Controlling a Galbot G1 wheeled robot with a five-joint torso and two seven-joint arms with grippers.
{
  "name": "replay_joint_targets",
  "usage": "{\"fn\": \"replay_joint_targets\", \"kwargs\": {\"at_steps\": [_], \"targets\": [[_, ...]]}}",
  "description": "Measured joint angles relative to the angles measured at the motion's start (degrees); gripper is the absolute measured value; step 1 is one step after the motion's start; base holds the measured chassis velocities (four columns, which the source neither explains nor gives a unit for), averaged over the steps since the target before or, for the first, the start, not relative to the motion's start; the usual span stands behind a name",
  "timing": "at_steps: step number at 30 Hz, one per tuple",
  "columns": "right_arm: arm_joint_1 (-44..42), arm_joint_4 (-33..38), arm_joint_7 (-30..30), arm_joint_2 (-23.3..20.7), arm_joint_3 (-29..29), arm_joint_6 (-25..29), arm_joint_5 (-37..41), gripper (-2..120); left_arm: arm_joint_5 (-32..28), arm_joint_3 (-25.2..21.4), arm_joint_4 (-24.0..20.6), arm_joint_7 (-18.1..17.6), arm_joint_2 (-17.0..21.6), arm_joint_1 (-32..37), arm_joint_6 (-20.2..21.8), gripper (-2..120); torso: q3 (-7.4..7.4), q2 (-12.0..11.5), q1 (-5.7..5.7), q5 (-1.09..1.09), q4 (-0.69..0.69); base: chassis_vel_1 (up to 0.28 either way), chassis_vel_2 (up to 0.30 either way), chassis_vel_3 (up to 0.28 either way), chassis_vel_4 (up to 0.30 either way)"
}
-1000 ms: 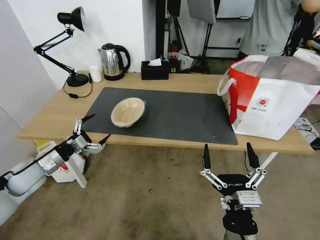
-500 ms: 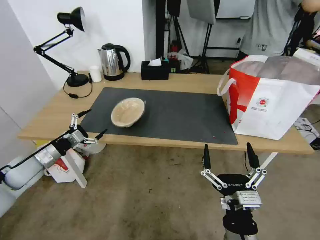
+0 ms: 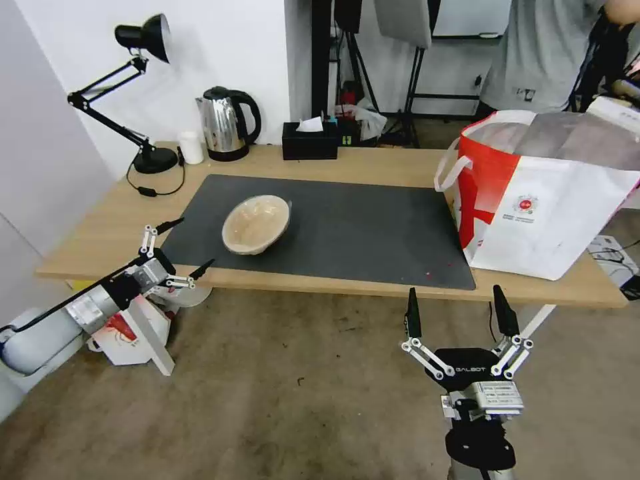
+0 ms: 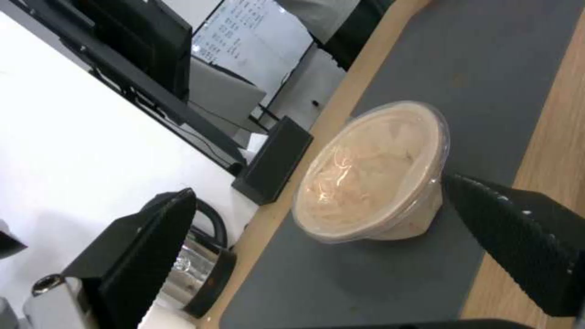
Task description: Pick up the trash from the table and place it into the takeout bag.
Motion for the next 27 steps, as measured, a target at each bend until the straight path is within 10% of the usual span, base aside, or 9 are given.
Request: {"fn": "replay_joint_targets", "kwargs": {"at_steps": [27], "targets": [[0.0,0.0,0.0,0.0,0.0,0.0,0.0,100,-3.3,0.0,-0.1,4.5,9.8,0.4,-0.4,100,0.0,0.0,0.0,0.0,0.0,0.0,0.0,0.0,0.0]]}}
